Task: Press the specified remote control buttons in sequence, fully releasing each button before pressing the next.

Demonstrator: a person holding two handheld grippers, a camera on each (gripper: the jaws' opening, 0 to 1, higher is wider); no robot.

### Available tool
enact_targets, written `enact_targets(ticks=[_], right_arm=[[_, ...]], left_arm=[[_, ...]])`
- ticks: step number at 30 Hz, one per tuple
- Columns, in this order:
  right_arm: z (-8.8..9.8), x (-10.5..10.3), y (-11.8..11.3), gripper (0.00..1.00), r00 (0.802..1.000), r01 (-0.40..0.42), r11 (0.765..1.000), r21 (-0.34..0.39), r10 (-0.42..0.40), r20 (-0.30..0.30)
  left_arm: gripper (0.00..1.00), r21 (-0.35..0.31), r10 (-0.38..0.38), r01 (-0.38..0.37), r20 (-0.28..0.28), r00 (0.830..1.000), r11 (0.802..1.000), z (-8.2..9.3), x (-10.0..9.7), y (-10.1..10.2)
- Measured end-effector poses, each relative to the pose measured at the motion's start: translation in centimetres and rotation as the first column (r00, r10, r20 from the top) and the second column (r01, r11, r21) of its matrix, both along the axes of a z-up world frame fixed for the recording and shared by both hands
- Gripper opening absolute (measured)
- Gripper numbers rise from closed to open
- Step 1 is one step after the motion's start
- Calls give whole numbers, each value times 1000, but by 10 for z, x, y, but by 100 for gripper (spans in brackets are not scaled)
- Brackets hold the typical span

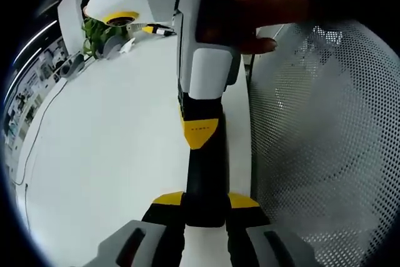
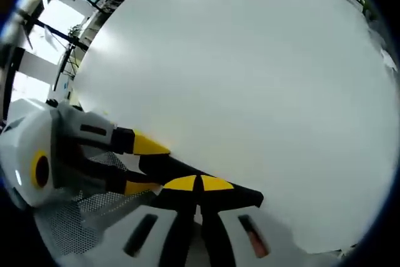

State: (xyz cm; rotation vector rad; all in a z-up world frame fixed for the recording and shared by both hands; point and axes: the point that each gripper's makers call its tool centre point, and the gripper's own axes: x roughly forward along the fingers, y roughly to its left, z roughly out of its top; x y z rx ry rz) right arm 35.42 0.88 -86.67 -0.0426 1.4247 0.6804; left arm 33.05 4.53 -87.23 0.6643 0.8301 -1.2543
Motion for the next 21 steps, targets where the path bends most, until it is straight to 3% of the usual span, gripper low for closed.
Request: enact_targets(ticks=[10, 21], right_arm=[[-3, 3, 1, 0, 999, -12, 1000, -21, 13, 41], [0, 0, 0, 0, 1000, -2, 1000, -17, 2, 14]], left_arm=[[24, -2, 9, -9, -2, 1000, 1000, 0, 1, -1], [24, 2, 21, -21, -1, 1000, 1000, 0, 0, 0]])
